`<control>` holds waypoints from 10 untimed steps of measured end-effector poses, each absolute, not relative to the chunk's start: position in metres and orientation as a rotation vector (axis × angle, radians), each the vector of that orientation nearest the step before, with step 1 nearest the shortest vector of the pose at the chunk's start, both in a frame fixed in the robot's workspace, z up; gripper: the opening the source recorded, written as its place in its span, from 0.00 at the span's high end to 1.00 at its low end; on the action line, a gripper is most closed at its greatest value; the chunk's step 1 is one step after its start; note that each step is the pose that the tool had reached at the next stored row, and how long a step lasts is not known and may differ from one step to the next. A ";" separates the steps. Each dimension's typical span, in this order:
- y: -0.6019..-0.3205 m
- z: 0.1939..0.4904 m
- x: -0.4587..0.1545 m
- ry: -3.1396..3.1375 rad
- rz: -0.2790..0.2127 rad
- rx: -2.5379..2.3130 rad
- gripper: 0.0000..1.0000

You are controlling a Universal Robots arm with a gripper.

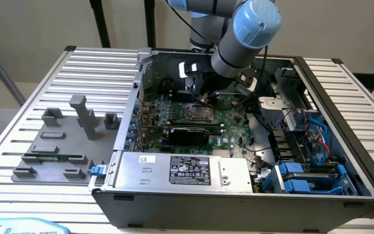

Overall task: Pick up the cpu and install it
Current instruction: 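Install the first cpu locking lever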

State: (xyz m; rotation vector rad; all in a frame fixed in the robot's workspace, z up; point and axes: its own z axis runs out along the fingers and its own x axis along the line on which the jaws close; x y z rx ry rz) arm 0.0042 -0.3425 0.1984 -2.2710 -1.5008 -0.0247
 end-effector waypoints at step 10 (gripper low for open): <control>-0.343 0.202 -0.003 -1.506 -0.034 -2.253 0.89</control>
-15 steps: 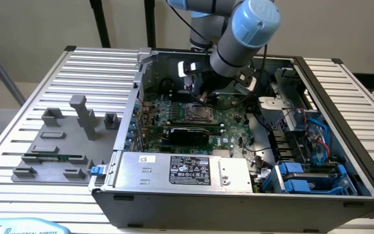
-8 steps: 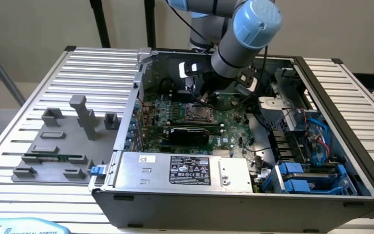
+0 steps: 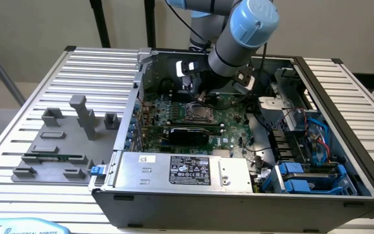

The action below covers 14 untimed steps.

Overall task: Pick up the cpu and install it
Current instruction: 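Install the first cpu locking lever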

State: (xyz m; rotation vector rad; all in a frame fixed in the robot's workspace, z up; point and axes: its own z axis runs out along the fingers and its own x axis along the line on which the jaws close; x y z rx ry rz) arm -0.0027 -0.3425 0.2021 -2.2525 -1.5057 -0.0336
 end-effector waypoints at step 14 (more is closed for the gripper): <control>-0.342 0.203 0.002 -1.505 -0.036 -2.250 0.89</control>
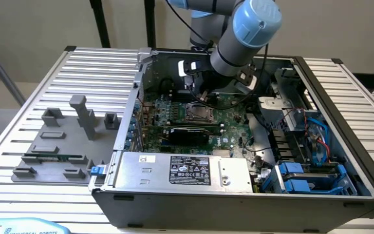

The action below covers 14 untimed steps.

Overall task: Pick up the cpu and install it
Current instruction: 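Install the first cpu locking lever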

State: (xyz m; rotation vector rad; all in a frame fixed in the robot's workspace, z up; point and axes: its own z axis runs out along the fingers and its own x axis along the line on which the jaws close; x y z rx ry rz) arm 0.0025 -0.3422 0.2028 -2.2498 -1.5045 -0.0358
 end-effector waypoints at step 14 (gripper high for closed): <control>-0.346 0.198 0.004 -1.504 -0.036 -2.250 0.89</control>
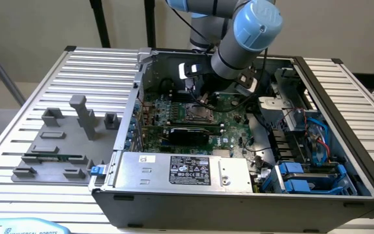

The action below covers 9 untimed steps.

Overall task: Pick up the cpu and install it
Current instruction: 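Install the first cpu locking lever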

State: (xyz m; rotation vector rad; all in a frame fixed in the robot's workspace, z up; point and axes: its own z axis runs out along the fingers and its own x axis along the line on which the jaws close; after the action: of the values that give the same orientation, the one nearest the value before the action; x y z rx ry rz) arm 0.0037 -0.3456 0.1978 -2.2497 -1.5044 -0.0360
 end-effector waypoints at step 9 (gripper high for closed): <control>-0.345 0.199 -0.004 -1.502 -0.041 -2.245 0.89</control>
State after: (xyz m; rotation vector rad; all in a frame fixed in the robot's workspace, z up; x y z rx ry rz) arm -0.0039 -0.3454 0.1989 -2.2448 -1.5023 -0.0406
